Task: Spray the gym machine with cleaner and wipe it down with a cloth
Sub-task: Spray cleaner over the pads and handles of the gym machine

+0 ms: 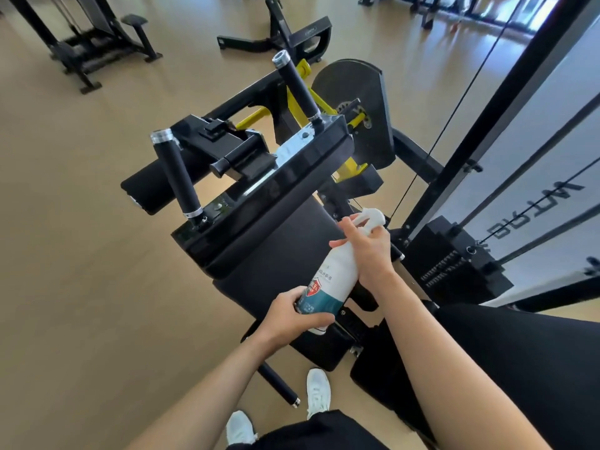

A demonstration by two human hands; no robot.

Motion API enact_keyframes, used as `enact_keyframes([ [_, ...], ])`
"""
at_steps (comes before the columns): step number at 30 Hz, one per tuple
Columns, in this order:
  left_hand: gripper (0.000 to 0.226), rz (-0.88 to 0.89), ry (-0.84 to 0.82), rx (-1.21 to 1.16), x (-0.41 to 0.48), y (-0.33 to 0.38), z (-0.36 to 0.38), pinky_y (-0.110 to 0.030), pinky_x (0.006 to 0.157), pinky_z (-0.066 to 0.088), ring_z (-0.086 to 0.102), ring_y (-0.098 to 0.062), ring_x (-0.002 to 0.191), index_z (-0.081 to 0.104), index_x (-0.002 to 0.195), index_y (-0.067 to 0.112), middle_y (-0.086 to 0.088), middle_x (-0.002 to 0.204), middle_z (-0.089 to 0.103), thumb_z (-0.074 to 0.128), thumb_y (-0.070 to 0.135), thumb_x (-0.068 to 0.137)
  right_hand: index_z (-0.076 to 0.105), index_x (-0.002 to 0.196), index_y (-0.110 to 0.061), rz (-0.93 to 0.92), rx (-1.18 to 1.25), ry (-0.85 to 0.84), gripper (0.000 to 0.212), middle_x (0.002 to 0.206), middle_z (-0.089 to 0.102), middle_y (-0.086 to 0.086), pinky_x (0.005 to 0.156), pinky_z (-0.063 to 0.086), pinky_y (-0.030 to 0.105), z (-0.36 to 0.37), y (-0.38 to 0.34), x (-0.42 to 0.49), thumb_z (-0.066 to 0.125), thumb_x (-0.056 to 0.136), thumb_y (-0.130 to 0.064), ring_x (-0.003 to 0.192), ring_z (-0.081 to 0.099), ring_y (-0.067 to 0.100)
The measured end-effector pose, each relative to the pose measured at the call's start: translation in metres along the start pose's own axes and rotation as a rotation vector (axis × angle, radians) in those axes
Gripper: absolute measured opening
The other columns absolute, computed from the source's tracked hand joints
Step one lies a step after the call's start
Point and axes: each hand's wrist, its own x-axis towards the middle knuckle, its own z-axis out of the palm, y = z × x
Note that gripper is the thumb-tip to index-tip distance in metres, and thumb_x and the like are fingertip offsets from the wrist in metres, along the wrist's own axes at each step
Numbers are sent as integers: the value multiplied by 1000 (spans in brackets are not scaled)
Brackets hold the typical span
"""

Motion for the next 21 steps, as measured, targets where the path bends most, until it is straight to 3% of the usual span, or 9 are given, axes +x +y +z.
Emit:
enact_keyframes([
  [5, 47, 28, -21, 14, 6, 12, -5, -43, 90, 62, 74, -15, 98, 73, 110, 26, 5, 104, 77, 92, 38, 68, 58, 93, -10, 75, 100, 95, 16, 83, 67, 11, 70, 63, 45, -4, -9, 2, 69, 99, -21, 63, 74, 26],
  [10, 47, 40, -44, 22, -2, 12, -5, -41, 90, 62, 74, -13, 100, 72, 111, 28, 7, 106, 76, 92, 41, 71, 58, 91, -16, -37, -65, -5, 16, 95, 68, 19, 76, 62, 58, 7, -20, -6, 71, 98, -24, 70, 76, 32],
  [13, 45, 67, 1, -14, -7, 15, -11, -41, 89, 62, 74, -16, 99, 73, 111, 24, 4, 105, 77, 92, 37, 73, 59, 91, -14, -86, -143, -25, 17, 96, 69, 19, 74, 64, 55, 24, -32, -8, 69, 98, -26, 69, 76, 31],
  [18, 44, 131, 130, -143, 1, 42, -40, -36, 86, 62, 75, -20, 99, 72, 113, 21, 0, 104, 78, 91, 22, 74, 56, 85, -13, -88, -18, 56, 21, 80, 68, 9, 75, 62, 57, 52, -69, 3, 69, 98, -23, 63, 75, 30],
  [21, 47, 167, 139, -195, 6, 60, -48, -35, 87, 62, 75, -18, 100, 70, 116, 20, 0, 107, 78, 92, 23, 75, 57, 86, -14, -134, -32, -8, 20, 87, 69, 11, 77, 60, 62, 64, -95, 10, 71, 96, -23, 69, 77, 35],
])
